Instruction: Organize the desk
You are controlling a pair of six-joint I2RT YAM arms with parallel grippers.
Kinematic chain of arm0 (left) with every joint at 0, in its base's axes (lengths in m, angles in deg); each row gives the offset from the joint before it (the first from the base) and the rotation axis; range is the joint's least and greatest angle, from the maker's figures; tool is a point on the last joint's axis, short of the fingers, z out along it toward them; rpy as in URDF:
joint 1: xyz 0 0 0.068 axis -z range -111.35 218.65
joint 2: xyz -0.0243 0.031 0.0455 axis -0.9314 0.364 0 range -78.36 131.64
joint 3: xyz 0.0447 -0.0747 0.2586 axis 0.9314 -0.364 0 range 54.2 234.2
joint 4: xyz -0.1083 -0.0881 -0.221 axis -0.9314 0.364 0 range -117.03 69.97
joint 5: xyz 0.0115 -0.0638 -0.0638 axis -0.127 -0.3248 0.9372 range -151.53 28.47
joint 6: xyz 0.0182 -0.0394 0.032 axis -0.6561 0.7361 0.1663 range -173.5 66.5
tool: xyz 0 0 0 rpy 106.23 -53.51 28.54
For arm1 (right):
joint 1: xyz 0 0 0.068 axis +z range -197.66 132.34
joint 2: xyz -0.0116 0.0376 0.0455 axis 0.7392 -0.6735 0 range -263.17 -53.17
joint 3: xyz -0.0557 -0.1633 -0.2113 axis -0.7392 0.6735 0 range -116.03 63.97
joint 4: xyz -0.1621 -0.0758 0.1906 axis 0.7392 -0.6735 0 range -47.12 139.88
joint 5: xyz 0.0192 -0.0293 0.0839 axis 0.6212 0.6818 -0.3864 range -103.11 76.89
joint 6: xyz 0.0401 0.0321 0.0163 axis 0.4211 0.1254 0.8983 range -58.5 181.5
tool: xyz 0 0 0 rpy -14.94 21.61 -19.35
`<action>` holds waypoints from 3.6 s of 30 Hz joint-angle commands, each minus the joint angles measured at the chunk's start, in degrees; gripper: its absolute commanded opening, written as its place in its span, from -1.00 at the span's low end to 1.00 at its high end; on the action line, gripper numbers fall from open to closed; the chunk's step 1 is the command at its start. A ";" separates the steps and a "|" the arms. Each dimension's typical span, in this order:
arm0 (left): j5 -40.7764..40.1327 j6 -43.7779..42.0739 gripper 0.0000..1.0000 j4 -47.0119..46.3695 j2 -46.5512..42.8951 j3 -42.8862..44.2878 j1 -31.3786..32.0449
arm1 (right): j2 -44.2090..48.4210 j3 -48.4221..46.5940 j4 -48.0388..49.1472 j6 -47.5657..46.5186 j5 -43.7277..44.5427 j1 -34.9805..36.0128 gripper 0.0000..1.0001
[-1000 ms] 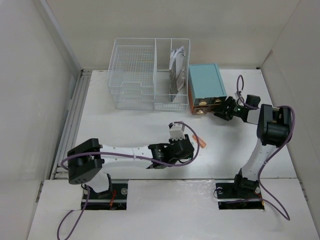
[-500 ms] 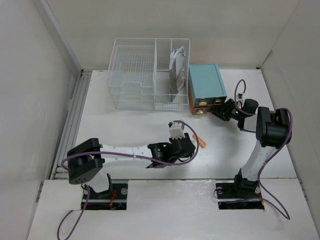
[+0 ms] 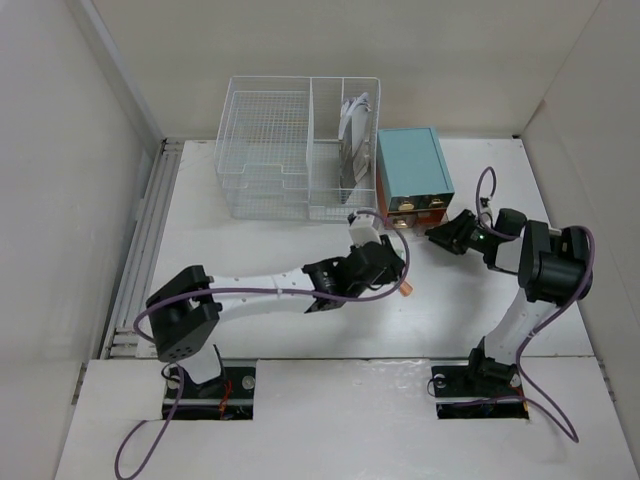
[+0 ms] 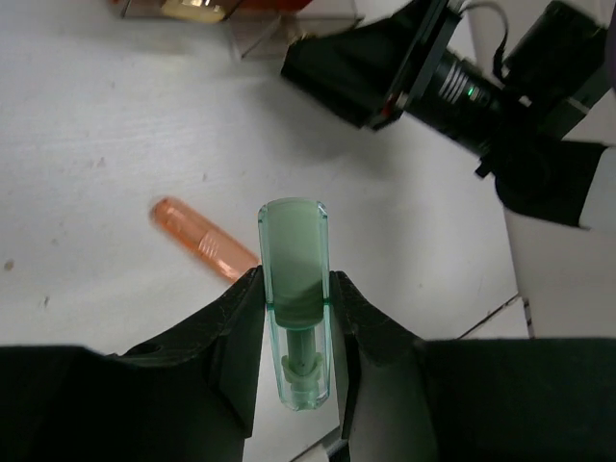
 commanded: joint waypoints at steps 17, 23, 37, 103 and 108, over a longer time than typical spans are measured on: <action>21.73 -11.81 -1.00 -6.85 25.29 31.24 -11.78 | -4.82 -14.60 -65.18 -49.10 -0.69 -3.90 -0.42; 23.14 -13.57 -1.00 -4.22 29.52 37.12 -12.31 | -4.20 -15.75 -72.13 -52.98 1.25 -3.90 -0.42; 24.19 -16.21 -1.00 1.15 36.81 47.15 -14.42 | -3.59 -17.68 -77.93 -59.66 -3.91 -3.90 0.05; -5.75 -1.84 0.31 6.84 -10.98 -10.66 0.34 | 37.97 -19.89 -61.77 -71.80 33.28 29.40 0.44; -11.76 10.06 0.28 14.42 -18.79 -16.99 3.24 | 39.04 -13.73 -59.22 -66.35 42.29 37.41 0.46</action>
